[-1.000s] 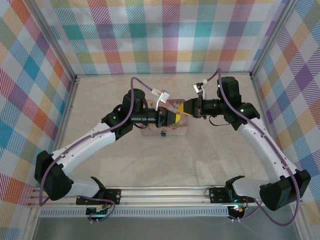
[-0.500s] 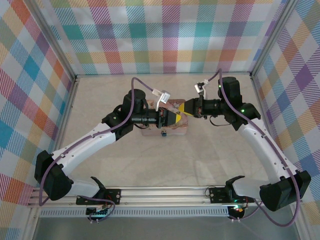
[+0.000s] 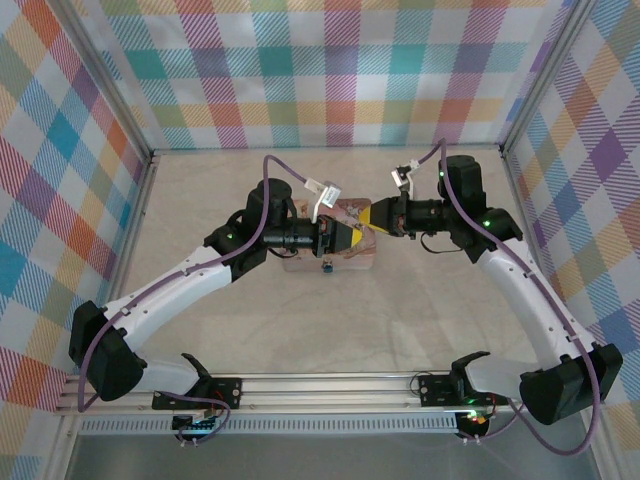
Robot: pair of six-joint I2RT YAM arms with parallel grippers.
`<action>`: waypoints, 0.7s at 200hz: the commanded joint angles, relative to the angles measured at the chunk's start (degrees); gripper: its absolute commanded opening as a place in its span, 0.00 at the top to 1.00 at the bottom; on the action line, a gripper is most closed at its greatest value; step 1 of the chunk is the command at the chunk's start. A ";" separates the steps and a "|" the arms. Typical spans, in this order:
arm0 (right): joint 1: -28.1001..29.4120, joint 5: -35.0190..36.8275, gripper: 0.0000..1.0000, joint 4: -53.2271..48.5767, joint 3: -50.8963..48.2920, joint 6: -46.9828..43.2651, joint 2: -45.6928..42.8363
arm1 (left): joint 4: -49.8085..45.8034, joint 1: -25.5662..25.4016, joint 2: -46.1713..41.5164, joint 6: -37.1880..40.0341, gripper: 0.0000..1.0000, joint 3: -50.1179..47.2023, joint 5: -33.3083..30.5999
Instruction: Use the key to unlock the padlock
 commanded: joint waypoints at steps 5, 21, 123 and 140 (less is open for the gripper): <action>-0.67 -1.61 1.00 1.85 -0.71 0.53 -2.02 | -1.10 -0.12 -0.28 0.95 0.92 -0.61 -1.20; -0.92 -1.71 1.00 1.94 -0.82 0.53 -2.20 | -1.28 -0.13 -0.42 0.96 0.92 -0.77 -1.24; -1.73 -1.82 0.99 2.08 -1.84 0.36 -2.77 | -2.72 -0.13 -1.55 1.64 1.00 -1.39 -1.71; -1.92 -1.81 0.98 1.74 -2.72 -0.67 -3.24 | -3.91 -0.13 -2.06 2.34 1.00 -1.15 -1.90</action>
